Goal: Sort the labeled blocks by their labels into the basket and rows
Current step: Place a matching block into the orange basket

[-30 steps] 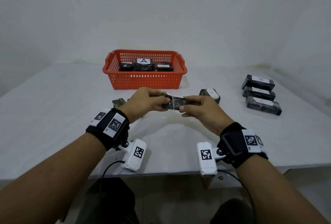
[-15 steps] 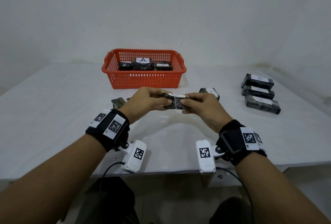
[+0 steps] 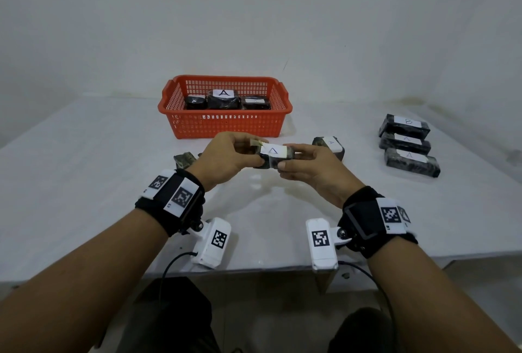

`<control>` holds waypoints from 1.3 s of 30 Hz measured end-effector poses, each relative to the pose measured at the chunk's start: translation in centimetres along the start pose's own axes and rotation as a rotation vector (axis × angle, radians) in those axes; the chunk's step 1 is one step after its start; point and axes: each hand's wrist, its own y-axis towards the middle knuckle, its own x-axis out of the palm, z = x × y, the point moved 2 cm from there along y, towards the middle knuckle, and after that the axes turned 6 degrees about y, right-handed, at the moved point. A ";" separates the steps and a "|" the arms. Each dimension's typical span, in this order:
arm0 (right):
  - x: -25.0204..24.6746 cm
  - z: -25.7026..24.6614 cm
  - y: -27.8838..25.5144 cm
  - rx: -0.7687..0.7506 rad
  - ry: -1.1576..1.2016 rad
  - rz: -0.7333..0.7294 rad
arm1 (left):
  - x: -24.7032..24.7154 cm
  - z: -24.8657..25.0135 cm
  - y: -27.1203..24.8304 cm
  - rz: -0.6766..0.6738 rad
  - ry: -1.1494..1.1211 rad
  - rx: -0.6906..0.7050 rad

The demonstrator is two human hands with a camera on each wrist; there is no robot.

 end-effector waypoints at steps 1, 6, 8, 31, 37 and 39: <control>0.0 0.0 0.0 0.021 0.043 -0.004 | 0.0 0.0 0.0 -0.007 0.016 0.007; -0.3 0.1 0.0 0.033 0.102 0.059 | 0.3 0.4 -0.3 -0.073 0.005 0.035; -0.4 0.2 0.0 0.004 0.077 0.079 | 0.6 0.6 -0.5 -0.064 -0.046 -0.016; -0.6 1.0 -0.7 -0.074 0.047 0.065 | 1.0 -0.1 -1.2 -0.047 -0.187 -0.082; -0.7 0.9 -0.5 -0.044 0.020 0.081 | 1.0 -0.3 -1.1 -0.044 -0.094 -0.054; -0.6 0.8 -0.4 -0.043 -0.014 0.077 | 0.9 -0.3 -1.0 -0.018 -0.072 -0.041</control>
